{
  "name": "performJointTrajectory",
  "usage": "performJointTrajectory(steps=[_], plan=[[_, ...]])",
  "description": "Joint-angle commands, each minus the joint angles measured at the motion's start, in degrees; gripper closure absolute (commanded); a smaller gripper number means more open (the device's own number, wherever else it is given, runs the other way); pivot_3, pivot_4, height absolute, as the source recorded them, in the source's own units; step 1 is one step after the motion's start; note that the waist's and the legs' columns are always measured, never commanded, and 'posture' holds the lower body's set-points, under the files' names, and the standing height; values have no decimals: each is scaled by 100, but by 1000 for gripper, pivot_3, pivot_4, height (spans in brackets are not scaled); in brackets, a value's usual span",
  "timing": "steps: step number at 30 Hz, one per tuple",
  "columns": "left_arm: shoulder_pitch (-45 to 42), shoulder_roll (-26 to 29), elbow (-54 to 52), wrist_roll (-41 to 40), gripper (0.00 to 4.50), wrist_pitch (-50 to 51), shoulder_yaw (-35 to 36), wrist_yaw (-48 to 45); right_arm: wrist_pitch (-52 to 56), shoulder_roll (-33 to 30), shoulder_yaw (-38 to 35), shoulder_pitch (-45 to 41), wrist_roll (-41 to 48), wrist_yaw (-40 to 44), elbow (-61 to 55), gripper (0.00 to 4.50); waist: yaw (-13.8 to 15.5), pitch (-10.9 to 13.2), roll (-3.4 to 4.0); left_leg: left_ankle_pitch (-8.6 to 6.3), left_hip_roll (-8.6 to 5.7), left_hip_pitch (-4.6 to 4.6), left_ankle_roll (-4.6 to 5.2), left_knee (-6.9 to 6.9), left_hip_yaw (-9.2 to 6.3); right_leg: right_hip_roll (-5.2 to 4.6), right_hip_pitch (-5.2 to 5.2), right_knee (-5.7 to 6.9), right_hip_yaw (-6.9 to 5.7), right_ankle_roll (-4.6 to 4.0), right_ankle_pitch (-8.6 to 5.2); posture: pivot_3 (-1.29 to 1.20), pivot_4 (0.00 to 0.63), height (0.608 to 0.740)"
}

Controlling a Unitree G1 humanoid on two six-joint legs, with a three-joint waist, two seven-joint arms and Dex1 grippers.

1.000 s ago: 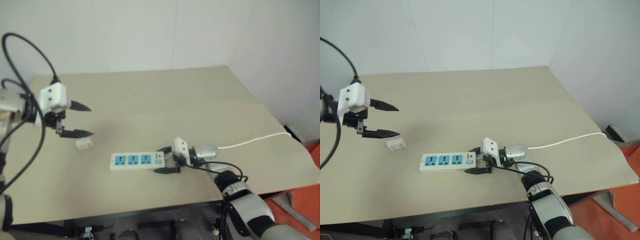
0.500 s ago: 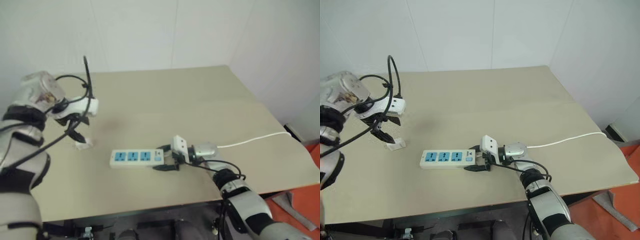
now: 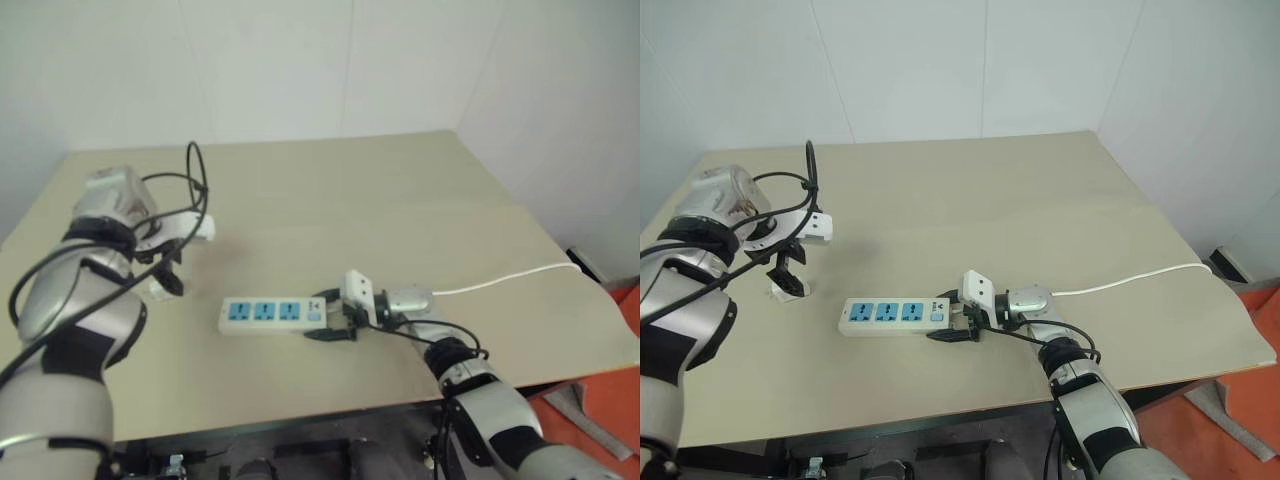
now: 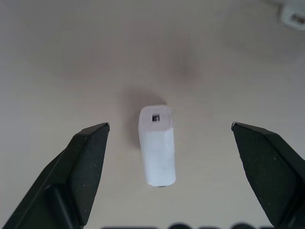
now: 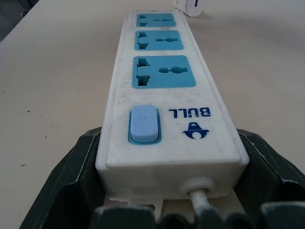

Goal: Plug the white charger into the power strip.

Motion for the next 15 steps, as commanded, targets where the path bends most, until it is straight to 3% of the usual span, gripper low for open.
performJointTrajectory(steps=[1, 15], plan=[[14, -45, 51, 126, 0, 101, 161, 84, 47, 35, -3, 110, -11, -67, -133, 1100, 4, 0, 0, 0, 0, 0, 0, 0, 0, 0, 0, 0, 0, 0, 0, 0, 150, 740], [443, -223, 122, 488, 0, 262, 267, 673, 166, 30, -13, 249, -13, -101, -359, 1100, 9, -1, -2, 0, -6, 3, 0, 2, -1, -6, 0, 26, 0, -3, 2, 0, 150, 740]])
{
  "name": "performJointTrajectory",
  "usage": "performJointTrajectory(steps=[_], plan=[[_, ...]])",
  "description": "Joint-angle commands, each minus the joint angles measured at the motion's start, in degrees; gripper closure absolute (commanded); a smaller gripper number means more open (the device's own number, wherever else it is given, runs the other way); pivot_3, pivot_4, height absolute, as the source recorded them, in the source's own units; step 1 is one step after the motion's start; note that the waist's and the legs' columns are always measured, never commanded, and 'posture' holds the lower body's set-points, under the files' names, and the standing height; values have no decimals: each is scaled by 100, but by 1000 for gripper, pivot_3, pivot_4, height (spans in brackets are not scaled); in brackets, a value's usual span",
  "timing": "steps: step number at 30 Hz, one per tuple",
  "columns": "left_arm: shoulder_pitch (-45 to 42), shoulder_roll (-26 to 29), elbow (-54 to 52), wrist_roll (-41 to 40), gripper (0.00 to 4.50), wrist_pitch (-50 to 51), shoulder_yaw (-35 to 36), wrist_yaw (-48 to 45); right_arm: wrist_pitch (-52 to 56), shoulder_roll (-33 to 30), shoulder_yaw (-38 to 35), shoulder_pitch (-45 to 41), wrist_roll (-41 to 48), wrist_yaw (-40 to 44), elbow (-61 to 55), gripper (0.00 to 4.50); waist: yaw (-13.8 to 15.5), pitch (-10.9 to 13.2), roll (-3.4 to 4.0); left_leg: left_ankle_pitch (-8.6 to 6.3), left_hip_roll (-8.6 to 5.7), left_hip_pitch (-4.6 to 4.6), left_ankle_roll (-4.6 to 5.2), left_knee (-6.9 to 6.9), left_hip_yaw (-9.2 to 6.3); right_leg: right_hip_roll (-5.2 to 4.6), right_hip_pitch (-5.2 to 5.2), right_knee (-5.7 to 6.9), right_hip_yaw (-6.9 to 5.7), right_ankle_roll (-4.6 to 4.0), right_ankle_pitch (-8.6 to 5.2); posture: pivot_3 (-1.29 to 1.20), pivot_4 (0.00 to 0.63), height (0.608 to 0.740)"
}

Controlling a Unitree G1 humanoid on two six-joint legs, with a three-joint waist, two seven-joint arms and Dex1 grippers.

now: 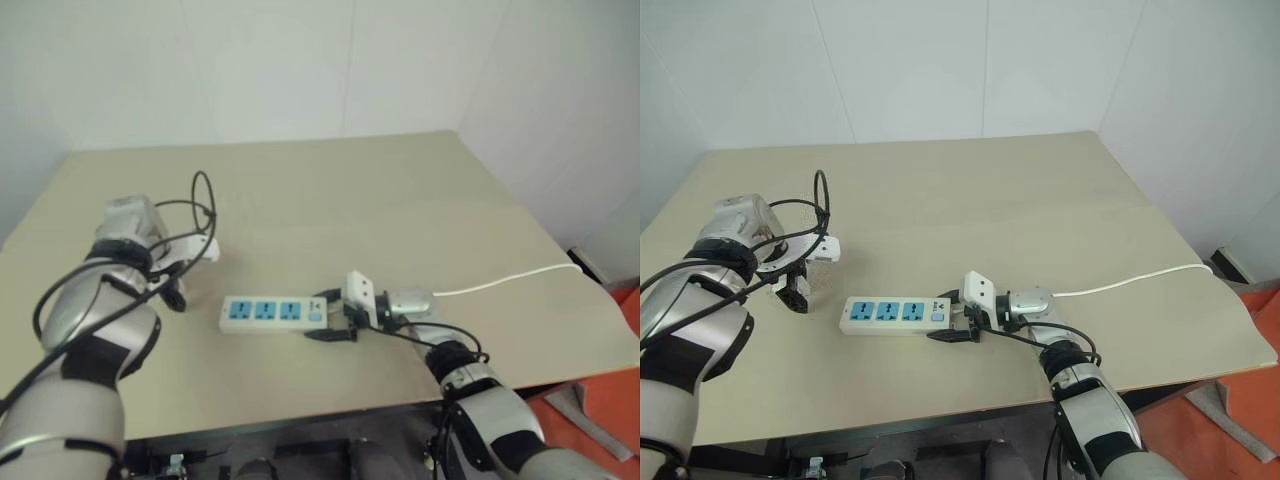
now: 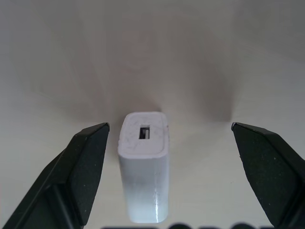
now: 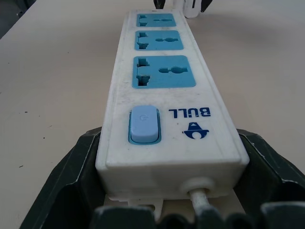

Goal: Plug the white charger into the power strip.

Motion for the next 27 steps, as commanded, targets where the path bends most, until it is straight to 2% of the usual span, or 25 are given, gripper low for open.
performJointTrajectory(steps=[1, 4, 12, 19, 24, 27], plan=[[28, 28, 29, 127, 191, 100, 83, 236, 80, 34, 33, 99, -8, -38, -104, 1100, 1, 0, 0, 0, 0, 0, 0, 0, 0, 0, 0, 0, 0, 0, 0, 0, 150, 740], [37, 44, 22, 147, 901, 85, 115, 291, 88, 27, 32, 108, -7, -36, -122, 1100, 7, 0, 0, 0, -2, 4, 0, 0, 0, -2, 1, -2, 0, 1, -1, 0, 150, 740], [15, 77, 8, 217, 3403, 18, 173, 322, 83, 39, 46, 92, -9, -39, -114, 1100, 11, -1, -1, 0, -2, 4, 0, 2, 0, -2, 1, 1, 0, -1, 1, 0, 150, 740], [-2, 223, -205, 50, 3497, -521, 425, 257, 44, 85, 68, 79, -13, 15, -76, 1100, 9, -1, -1, 0, -2, 3, 0, 2, 0, -2, 0, 0, 0, -5, 3, 0, 150, 740], [146, 335, -931, -978, 3497, -1103, 1405, -273, -98, 144, 92, 1, 2, 217, 43, 1100, 25, -1, -1, 0, -2, 1, 0, 2, 1, -6, 0, 1, -2, -12, 7, 0, 150, 740], [449, 400, -1759, -1903, 3497, -1080, 2163, -775, -138, 188, 51, -62, 83, 389, 116, 1100, 11, -1, -1, 0, -1, 0, 0, 2, 2, -7, 0, 3, -3, -22, 13, 0, 150, 740]])
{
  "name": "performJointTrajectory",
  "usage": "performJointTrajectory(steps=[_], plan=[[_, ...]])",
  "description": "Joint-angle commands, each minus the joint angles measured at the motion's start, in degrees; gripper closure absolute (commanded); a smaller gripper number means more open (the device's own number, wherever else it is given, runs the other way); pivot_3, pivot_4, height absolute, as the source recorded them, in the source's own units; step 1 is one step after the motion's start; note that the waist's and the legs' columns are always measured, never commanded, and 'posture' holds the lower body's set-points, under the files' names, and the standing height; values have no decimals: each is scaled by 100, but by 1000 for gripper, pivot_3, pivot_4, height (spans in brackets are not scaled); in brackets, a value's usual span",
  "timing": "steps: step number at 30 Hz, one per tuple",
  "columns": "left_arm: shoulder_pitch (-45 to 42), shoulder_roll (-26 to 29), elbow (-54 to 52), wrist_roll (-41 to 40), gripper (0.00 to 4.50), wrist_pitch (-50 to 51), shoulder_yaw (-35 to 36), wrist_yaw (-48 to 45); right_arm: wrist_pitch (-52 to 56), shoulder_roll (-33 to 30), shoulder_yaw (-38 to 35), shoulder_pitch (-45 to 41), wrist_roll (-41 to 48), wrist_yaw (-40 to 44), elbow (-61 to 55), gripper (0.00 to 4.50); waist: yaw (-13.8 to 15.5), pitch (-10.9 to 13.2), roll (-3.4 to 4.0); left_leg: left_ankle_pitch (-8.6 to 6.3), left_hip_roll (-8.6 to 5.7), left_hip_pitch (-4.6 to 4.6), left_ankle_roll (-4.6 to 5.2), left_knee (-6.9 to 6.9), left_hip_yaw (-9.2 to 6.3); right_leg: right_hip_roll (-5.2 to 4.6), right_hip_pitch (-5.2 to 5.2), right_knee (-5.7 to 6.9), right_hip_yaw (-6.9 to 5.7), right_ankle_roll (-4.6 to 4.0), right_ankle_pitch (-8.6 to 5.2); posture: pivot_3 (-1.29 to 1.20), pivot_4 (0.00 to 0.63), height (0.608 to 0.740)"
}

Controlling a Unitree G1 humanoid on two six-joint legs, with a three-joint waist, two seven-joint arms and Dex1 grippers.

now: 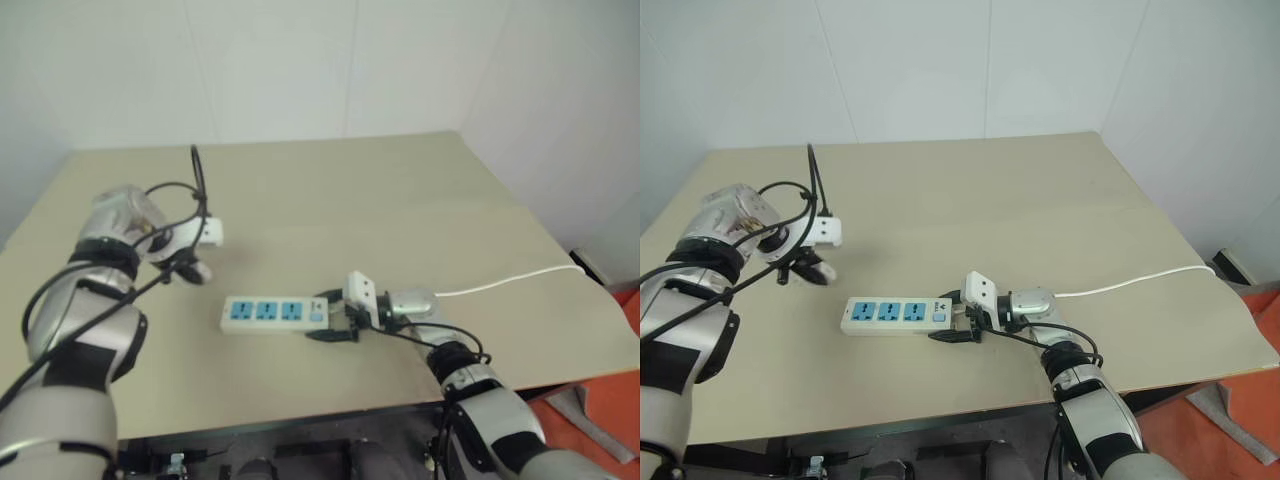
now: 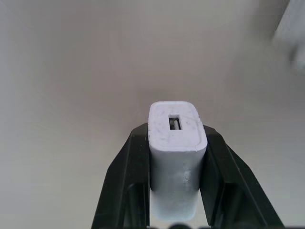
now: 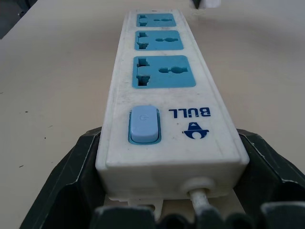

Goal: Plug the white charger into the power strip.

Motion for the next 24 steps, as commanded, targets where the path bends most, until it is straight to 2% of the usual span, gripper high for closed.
performJointTrajectory(steps=[1, 4, 6, 10, 15, 19, 24], plan=[[286, 143, -1104, -1149, 3497, 80, 906, -548, -132, 150, 30, -63, 108, 287, 96, 1100, -15, 0, 0, 0, 0, 1, 0, -1, 1, 0, 0, 1, 0, -6, 3, 0, 150, 740], [902, 99, -2437, -2196, 3497, 667, 1752, -527, -205, 175, 7, -131, 77, 367, 268, 1100, -50, 0, 0, 0, 3, 1, 0, 0, -1, 1, -1, 12, -1, -10, 6, 0, 150, 740], [1404, -35, -3300, -2771, 3497, 1017, 2257, -193, -268, 183, -10, -166, 56, 397, 398, 1100, -64, 0, 0, 0, 3, 1, 0, 3, -2, -2, 0, 29, -1, -10, 6, 0, 150, 740], [2386, -346, -4751, -3819, 3497, 1635, 2910, 213, -403, 152, -56, -261, 3, 414, 700, 1100, -59, -2, 0, 0, 2, 8, 0, 11, -5, -5, 8, 31, -1, -11, 6, 0, 150, 740], [3298, -627, -6153, -4898, 3497, 2439, 3206, 554, -478, 32, -96, -370, -26, 558, 949, 1100, -53, -3, -1, 0, 0, 14, 0, 16, -5, -6, 12, 16, 0, -11, 6, 0, 150, 740], [3703, -783, -6591, -5310, 3497, 2564, 3200, 730, -491, 17, -97, -454, -40, 672, 1044, 1100, -13, -5, -2, 0, -2, 15, 0, 16, -4, -8, 18, 2, 0, -11, 7, 0, 150, 740], [3929, -710, -6786, -5539, 3497, 2586, 2897, 408, -389, 23, -52, -527, -43, 960, 1075, 1100, 9, -5, -2, 0, -3, 16, 0, 15, -3, -8, 18, -1, 0, -12, 7, 0, 150, 740]])
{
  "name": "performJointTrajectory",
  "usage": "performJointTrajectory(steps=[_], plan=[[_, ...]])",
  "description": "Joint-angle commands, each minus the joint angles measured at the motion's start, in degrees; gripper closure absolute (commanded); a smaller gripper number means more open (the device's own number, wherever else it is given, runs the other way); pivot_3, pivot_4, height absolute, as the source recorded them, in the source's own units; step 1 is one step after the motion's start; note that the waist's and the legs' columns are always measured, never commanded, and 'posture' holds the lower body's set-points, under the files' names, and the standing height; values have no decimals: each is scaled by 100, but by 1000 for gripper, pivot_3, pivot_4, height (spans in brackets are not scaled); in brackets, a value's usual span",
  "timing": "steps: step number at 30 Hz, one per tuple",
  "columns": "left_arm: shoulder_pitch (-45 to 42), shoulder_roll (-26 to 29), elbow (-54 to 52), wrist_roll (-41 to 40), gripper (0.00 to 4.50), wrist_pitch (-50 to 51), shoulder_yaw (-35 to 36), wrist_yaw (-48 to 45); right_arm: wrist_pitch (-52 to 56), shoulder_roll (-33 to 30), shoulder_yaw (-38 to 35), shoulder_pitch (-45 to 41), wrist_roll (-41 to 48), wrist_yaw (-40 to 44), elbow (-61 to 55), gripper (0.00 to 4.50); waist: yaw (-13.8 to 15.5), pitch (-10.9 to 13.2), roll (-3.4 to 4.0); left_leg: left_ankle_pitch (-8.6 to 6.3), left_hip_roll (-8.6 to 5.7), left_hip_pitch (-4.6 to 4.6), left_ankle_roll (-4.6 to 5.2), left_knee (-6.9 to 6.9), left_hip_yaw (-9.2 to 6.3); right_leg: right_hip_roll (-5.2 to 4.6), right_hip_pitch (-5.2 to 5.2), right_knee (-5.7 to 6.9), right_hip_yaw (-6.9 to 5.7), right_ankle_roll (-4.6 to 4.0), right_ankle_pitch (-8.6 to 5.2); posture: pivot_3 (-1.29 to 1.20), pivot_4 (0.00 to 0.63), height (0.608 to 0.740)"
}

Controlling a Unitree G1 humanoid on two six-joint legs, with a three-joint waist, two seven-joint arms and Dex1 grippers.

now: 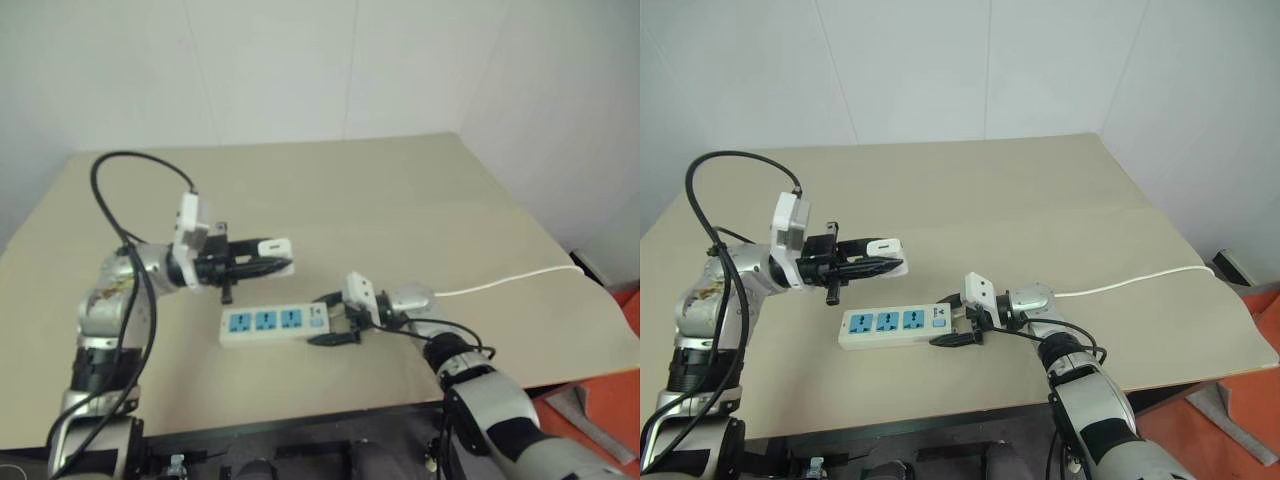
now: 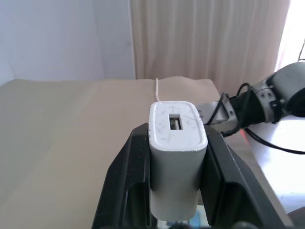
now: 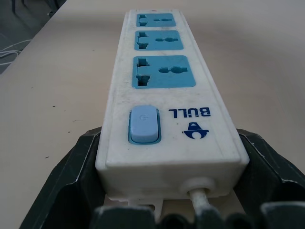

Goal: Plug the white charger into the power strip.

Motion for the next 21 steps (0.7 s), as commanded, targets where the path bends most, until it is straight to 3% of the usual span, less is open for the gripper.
performJointTrajectory(steps=[1, 21], plan=[[25, 70, -251, -167, 3497, -45, -163, -136, 63, 26, 59, -52, -45, 310, 54, 1100, 3, 0, 0, 0, 0, 0, 0, 0, 1, 0, 0, -1, 0, 0, 0, 0, 150, 740], [399, 121, 542, 471, 3497, -989, -932, -516, 43, 33, 25, -67, -139, 169, 118, 1100, -2, -1, 2, 0, 0, 3, 0, -1, 2, 0, 0, -1, 2, 0, 0, 0, 150, 740]])
